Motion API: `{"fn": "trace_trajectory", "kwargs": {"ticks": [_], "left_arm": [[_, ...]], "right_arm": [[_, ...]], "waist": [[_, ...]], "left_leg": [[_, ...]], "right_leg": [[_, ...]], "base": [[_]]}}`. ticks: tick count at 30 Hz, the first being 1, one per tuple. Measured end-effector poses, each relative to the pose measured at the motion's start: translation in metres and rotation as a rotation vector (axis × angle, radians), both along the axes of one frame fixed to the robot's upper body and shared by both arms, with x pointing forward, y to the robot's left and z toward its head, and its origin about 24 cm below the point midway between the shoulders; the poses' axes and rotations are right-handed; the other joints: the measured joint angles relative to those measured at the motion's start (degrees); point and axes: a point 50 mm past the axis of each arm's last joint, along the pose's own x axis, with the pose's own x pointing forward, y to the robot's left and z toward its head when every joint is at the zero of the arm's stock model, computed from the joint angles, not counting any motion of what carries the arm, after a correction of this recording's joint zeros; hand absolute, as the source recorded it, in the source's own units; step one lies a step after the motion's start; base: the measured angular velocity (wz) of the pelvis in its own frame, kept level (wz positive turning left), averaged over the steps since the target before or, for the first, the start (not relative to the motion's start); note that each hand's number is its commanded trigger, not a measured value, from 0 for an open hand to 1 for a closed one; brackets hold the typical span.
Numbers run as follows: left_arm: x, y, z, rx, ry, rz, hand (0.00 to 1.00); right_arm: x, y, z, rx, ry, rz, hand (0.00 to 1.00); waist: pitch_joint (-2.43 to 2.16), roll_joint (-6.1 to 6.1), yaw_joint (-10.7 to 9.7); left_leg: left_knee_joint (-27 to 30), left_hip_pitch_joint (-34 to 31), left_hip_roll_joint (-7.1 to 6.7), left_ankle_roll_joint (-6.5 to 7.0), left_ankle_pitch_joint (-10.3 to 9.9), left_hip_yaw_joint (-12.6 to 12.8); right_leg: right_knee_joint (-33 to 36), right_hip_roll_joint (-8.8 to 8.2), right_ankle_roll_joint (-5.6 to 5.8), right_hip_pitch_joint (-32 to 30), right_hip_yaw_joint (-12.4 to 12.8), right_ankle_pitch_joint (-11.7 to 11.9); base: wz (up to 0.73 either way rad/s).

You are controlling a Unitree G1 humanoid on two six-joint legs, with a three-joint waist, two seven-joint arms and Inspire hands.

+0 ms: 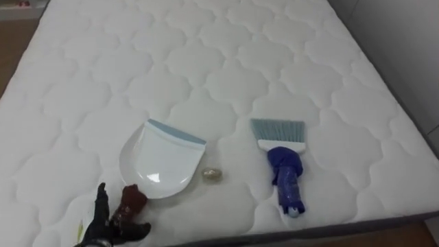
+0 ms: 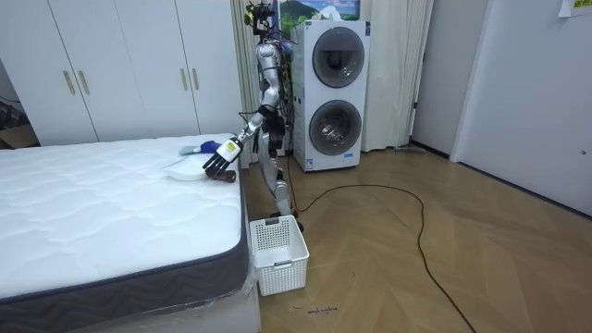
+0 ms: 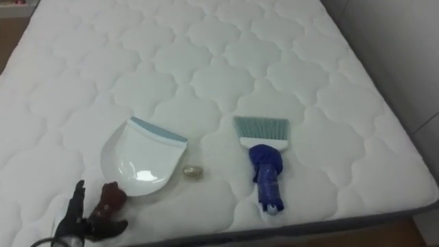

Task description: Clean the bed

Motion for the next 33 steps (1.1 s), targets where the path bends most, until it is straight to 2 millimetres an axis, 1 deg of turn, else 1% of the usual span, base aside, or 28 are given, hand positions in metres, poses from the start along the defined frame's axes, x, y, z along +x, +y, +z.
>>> {"fn": "trace_trajectory", "kwargs": {"ticks": [1,5,6,7,8,9,13,18,21,22,23,24,28,33], "left_arm": [[0.001,0.001,0.000,0.004,0.003,0.000,0.00],[0.003,0.004,-0.003,0.022,0.030,0.015,0.00],[0.007,0.003,-0.002,0.030,0.018,0.016,0.00],[0.009,0.003,0.000,0.036,0.009,0.017,0.00],[0.014,0.003,0.002,0.043,-0.004,0.020,0.00],[0.017,0.003,0.002,0.049,-0.006,0.026,0.00],[0.025,0.000,0.003,0.057,-0.003,0.006,0.00],[0.028,-0.005,0.000,0.064,0.024,-0.028,0.00],[0.030,-0.005,0.000,0.051,0.027,-0.014,0.00],[0.031,-0.005,0.001,0.048,0.026,-0.007,0.00],[0.035,-0.004,0.002,0.044,0.020,0.001,0.00],[0.038,-0.003,0.004,0.046,0.012,0.008,0.00],[0.047,-0.003,0.009,0.041,-0.014,0.029,0.00],[0.068,0.001,0.025,0.058,-0.095,0.063,0.00]], "right_arm": [[0.003,0.000,0.001,-0.001,-0.010,0.002,0.00],[0.012,0.001,0.002,-0.009,-0.030,0.018,0.00],[0.015,0.001,0.003,-0.015,-0.035,0.029,0.00],[0.017,0.000,0.004,-0.020,-0.042,0.030,0.00],[0.021,0.000,0.004,-0.028,-0.054,0.030,0.00],[0.029,0.001,0.006,-0.031,-0.072,0.036,0.00],[0.039,-0.001,0.009,-0.036,-0.089,0.044,0.00],[0.045,-0.002,0.011,-0.038,-0.104,0.029,0.00],[0.051,-0.002,0.013,-0.037,-0.114,0.026,0.00],[0.053,-0.002,0.013,-0.038,-0.117,0.029,0.00],[0.055,-0.002,0.014,-0.041,-0.120,0.040,0.00],[0.057,-0.001,0.014,-0.042,-0.125,0.049,0.00],[0.060,-0.001,0.015,-0.055,-0.134,0.075,0.00],[0.057,-0.001,0.015,-0.049,-0.138,0.045,0.00]], "waist": [[0.15,0.05,-0.02],[0.38,0.22,-0.31],[0.58,0.31,-0.22],[0.67,0.43,-0.21],[0.96,0.74,-0.14],[1.15,1.08,-0.19],[1.51,1.75,-0.17],[1.63,1.88,-0.24],[1.91,1.92,-0.46],[1.92,1.91,-0.47],[2.32,1.90,-0.60],[2.46,1.77,-0.62],[2.54,1.89,-0.51],[2.56,1.95,-0.46]], "left_leg": [[0.38,-0.56,0.02,0.00,0.00,0.01],[1.73,-3.26,0.07,0.00,0.00,-0.03],[2.64,-4.43,0.10,0.01,0.00,-0.02],[3.05,-5.19,0.10,0.01,0.00,-0.03],[3.32,-6.32,0.10,0.02,0.01,0.02],[3.53,-7.29,0.06,0.27,0.15,0.12],[5.01,-10.06,0.06,0.42,0.24,0.28],[6.48,-13.82,-0.23,0.71,0.41,0.70],[7.62,-15.47,-0.30,0.77,0.42,0.67],[7.89,-15.85,-0.30,0.80,0.40,0.65],[8.17,-16.35,-0.25,0.87,0.34,0.58],[8.61,-17.09,-0.24,0.90,0.32,0.59],[10.20,-19.04,0.00,0.93,0.35,0.62],[11.05,-20.24,0.54,0.89,0.33,0.61]], "right_leg": [[0.29,-0.03,-0.04,-0.45,-0.01,0.03],[1.43,-0.18,-0.11,-3.07,-0.34,0.07],[2.33,-0.26,-0.11,-4.32,-0.33,0.07],[2.68,-0.31,-0.11,-5.00,-0.32,0.07],[3.35,-0.36,-0.12,-6.34,-0.16,0.07],[3.75,-0.47,-0.18,-7.38,-0.17,0.11],[5.79,-0.79,-0.21,-10.38,-0.44,0.11],[9.52,-1.64,-0.40,-15.32,-0.74,-0.06],[10.57,-1.89,-0.51,-16.78,-0.94,-0.13],[10.68,-1.91,-0.54,-17.06,-1.00,-0.14],[10.80,-1.93,-0.61,-17.28,-1.27,-0.19],[11.33,-2.02,-0.70,-18.00,-1.32,-0.26],[11.51,-2.00,-0.81,-19.43,-1.50,-0.40],[11.32,-1.59,-1.12,-20.18,-1.71,-0.03]], "base": [[0.00],[0.01],[0.00],[0.00],[0.00],[0.00],[0.00],[-0.02],[0.03],[0.07],[0.06],[0.05],[0.00],[0.00]]}}
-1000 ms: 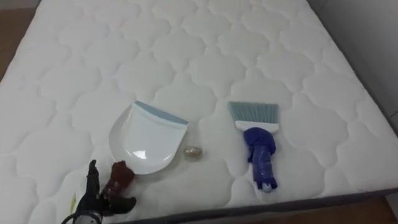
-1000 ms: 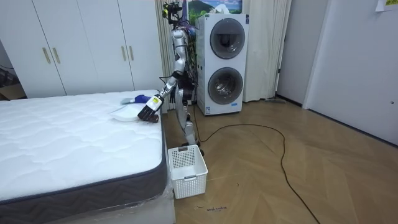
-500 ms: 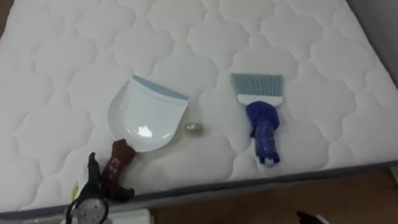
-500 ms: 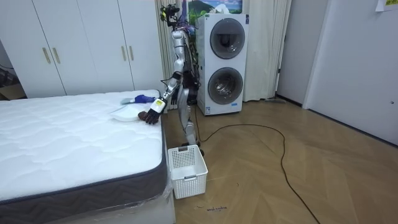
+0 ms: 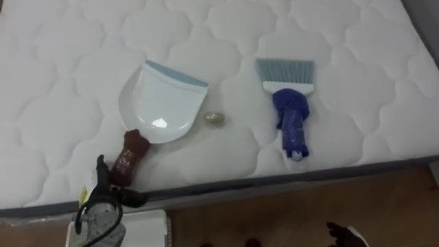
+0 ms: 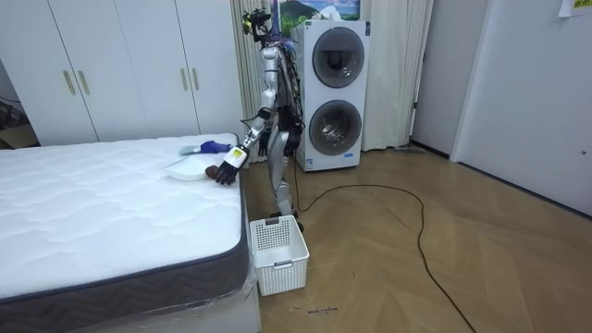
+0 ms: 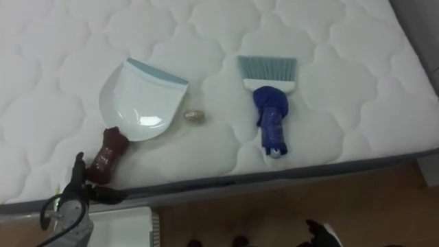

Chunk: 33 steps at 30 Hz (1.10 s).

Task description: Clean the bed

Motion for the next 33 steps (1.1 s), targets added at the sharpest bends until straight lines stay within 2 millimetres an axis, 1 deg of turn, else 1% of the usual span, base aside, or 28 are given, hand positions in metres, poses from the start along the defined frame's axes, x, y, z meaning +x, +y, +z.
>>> {"fn": "trace_trajectory", "kwargs": {"ticks": [3,5,9,21,29,33], "left_arm": [[0.010,0.000,0.009,0.015,-0.056,0.007,0.00],[0.011,0.000,0.011,0.018,-0.076,0.017,0.00],[0.010,0.003,0.011,0.025,-0.083,0.043,0.00],[0.010,0.004,0.011,0.033,-0.086,0.047,0.00],[0.009,0.004,0.010,0.035,-0.077,0.048,0.00],[0.007,0.005,0.009,0.036,-0.070,0.052,0.00]], "right_arm": [[0.000,0.000,0.000,-0.001,-0.004,0.001,0.00],[0.000,0.000,0.000,-0.002,-0.005,0.002,0.00],[-0.003,0.001,-0.001,-0.004,0.009,0.017,0.00],[-0.005,0.000,-0.002,0.000,0.009,-0.005,0.00],[-0.009,0.000,-0.003,0.015,0.011,-0.042,0.00],[-0.011,0.002,-0.004,0.019,0.019,-0.032,0.00]], "waist": [[-0.04,0.06,-0.23],[-0.06,0.09,-0.62],[-0.07,0.09,-1.39],[-0.07,0.09,-1.62],[-0.07,0.06,-2.16],[-0.09,-0.04,-2.53]], "left_leg": [[-0.04,0.08,0.02,-0.01,0.01,0.04],[-0.04,0.38,0.03,-0.02,0.01,0.09],[0.57,0.61,0.04,-0.02,0.01,0.47],[0.00,0.97,0.11,-0.06,-0.24,0.85],[-0.01,1.87,0.12,-0.07,-0.24,0.93],[-0.10,1.87,0.12,-0.07,-0.23,0.97]], "right_leg": [[-0.03,0.06,-0.01,0.06,0.10,-0.01],[-0.09,0.07,-0.01,0.37,0.11,0.00],[1.13,-0.11,-0.03,0.24,0.31,-0.01],[0.85,-0.17,-0.06,0.48,0.28,-0.35],[0.92,-0.21,-0.13,1.32,0.25,-0.40],[0.91,-0.22,-0.13,1.27,0.27,-0.40]], "base": [[0.00],[0.00],[0.00],[0.00],[0.00],[0.00]]}}
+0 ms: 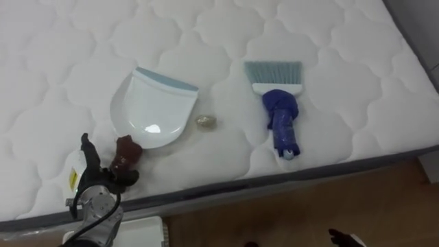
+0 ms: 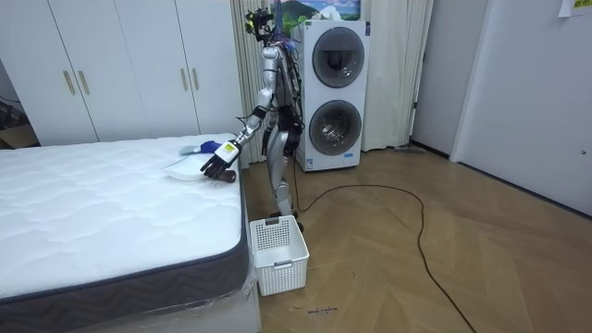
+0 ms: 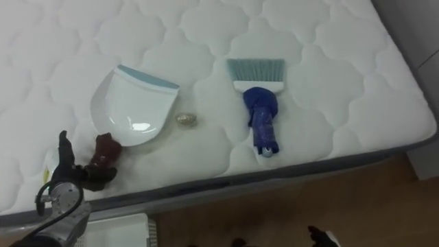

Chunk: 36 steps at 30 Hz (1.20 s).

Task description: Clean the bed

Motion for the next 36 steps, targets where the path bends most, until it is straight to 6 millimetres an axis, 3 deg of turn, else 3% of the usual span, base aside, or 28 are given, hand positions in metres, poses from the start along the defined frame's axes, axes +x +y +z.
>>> {"fn": "trace_trajectory", "kwargs": {"ticks": [13,23,31,36], "left_arm": [[0.002,-0.003,0.000,-0.011,-0.002,-0.008,0.00],[0.018,0.002,0.015,-0.006,-0.053,-0.006,0.00],[0.023,0.002,0.019,-0.002,-0.070,-0.007,0.00],[0.025,0.003,0.021,0.003,-0.076,-0.006,0.00]], "right_arm": [[-0.003,0.003,-0.002,-0.009,0.008,0.028,0.00],[0.001,0.009,-0.001,-0.010,-0.021,0.038,0.00],[0.009,0.012,0.002,-0.001,-0.060,0.047,0.00],[0.004,0.008,0.002,-0.014,-0.051,0.034,0.00]], "waist": [[-0.12,-0.75,-0.75],[-0.11,-1.35,-2.38],[0.49,-0.59,-3.48],[0.77,-0.10,-3.52]], "left_leg": [[0.29,-2.15,0.00,0.03,0.01,0.89],[4.48,-7.41,0.49,0.23,-0.09,2.39],[7.41,-11.16,0.93,0.49,-1.05,2.33],[9.74,-14.16,1.26,0.37,-1.36,2.66]], "right_leg": [[1.42,-0.35,-0.07,-2.76,0.09,-0.04],[4.75,-1.09,-0.13,-7.65,-0.27,-1.14],[8.14,-1.55,-0.72,-11.27,-1.05,-1.75],[10.81,-1.70,-1.25,-14.60,-0.75,-2.22]], "base": [[-0.01],[0.03],[0.03],[-0.01]]}}
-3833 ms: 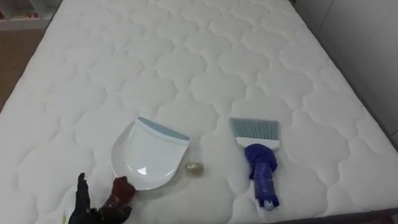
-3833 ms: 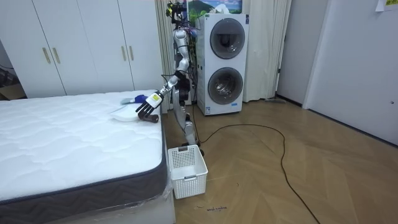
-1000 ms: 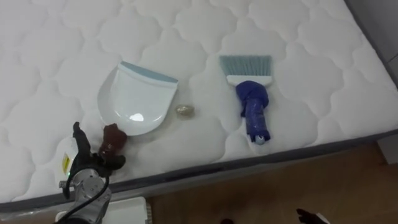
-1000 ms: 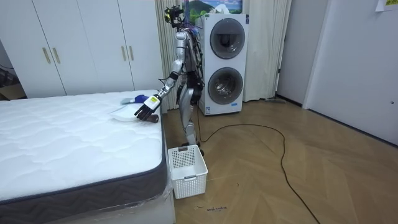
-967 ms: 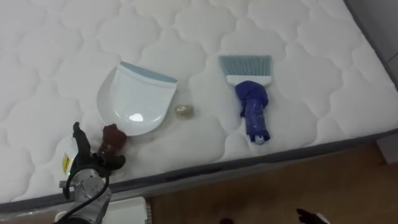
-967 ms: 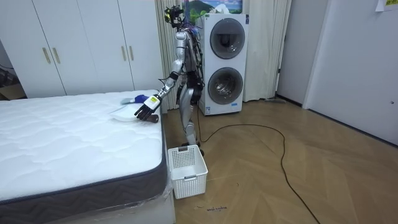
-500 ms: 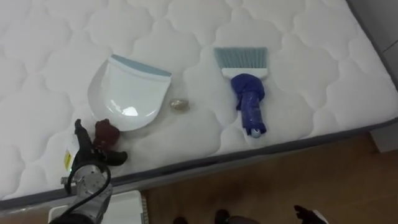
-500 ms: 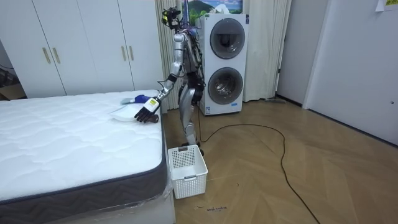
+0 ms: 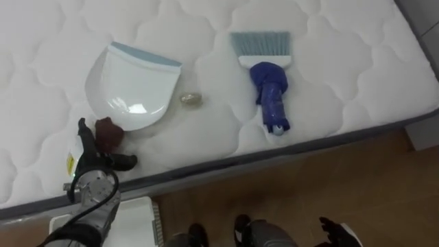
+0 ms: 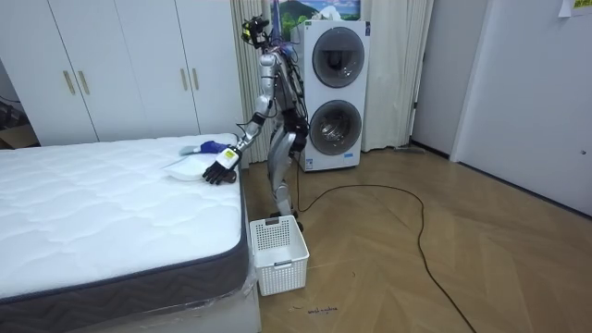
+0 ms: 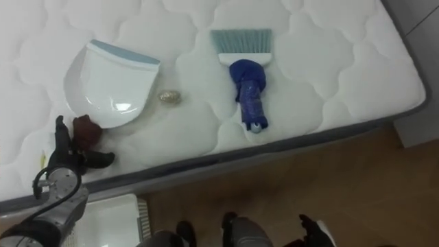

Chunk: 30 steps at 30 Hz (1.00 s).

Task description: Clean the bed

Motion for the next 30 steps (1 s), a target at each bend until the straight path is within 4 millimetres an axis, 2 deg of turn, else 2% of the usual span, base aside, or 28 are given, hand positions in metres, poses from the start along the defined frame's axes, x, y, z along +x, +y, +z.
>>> {"fn": "trace_trajectory", "kwargs": {"ticks": [2,4,5,7,8,10,17,30], "left_arm": [[0.001,0.001,0.001,0.004,0.003,0.003,0.00],[0.001,0.003,0.001,0.009,0.011,0.006,0.00],[0.001,0.004,0.000,0.011,0.018,0.006,0.15],[0.000,0.004,-0.001,0.013,0.033,0.006,0.59],[-0.001,0.005,-0.002,0.018,0.042,0.002,0.86],[-0.001,0.007,-0.002,0.039,0.071,-0.020,1.00],[0.008,0.027,0.011,0.095,0.099,0.006,1.00],[0.005,0.020,0.002,0.030,0.156,0.039,1.00]], "right_arm": [[-0.002,-0.001,0.000,-0.005,0.007,-0.003,0.00],[-0.002,-0.001,-0.001,-0.010,0.012,-0.004,0.00],[-0.003,-0.002,-0.001,-0.013,0.017,-0.005,0.00],[-0.004,-0.002,-0.001,-0.015,0.026,-0.007,0.00],[-0.004,-0.002,-0.002,-0.018,0.032,-0.004,0.00],[-0.005,-0.002,-0.002,-0.025,0.041,0.001,0.00],[-0.003,-0.001,-0.002,-0.059,0.074,0.064,0.00],[-0.001,0.003,-0.001,-0.070,0.053,0.024,0.00]], "waist": [[0.24,0.36,0.05],[0.25,0.41,0.06],[0.25,0.41,0.06],[0.26,0.46,-0.03],[0.25,0.44,-0.11],[0.25,0.42,-0.24],[0.22,0.37,-0.38],[0.16,0.36,-0.57]], "left_leg": [[0.79,-0.62,0.13,-0.07,-0.20,0.05],[1.10,-1.08,0.18,-0.15,-0.24,0.43],[1.38,-1.48,0.23,-0.22,-0.27,0.69],[1.85,-1.91,0.38,-0.39,-0.36,0.71],[2.32,-2.30,0.45,-0.56,-0.48,0.70],[3.05,-3.08,0.49,-0.73,-0.61,0.71],[4.61,-4.40,0.06,-1.01,-1.02,0.85],[4.66,-4.48,-0.05,-0.75,-1.17,0.83]], "right_leg": [[0.85,-0.05,-0.19,-0.67,0.00,-0.27],[1.68,-0.11,-0.36,-1.56,0.36,-0.47],[2.28,-0.10,-0.48,-2.23,0.68,-0.58],[2.73,-0.01,-0.66,-2.68,0.73,-0.72],[3.29,0.01,-0.89,-3.08,0.75,-0.89],[4.29,-0.08,-1.12,-3.90,0.79,-1.24],[7.45,-0.95,-1.74,-5.93,0.95,-2.46],[7.19,-1.04,-1.48,-5.89,0.95,-2.48]], "base": [[0.00],[-0.06],[-0.07],[-0.02],[0.00],[0.00],[0.04],[0.00]]}}
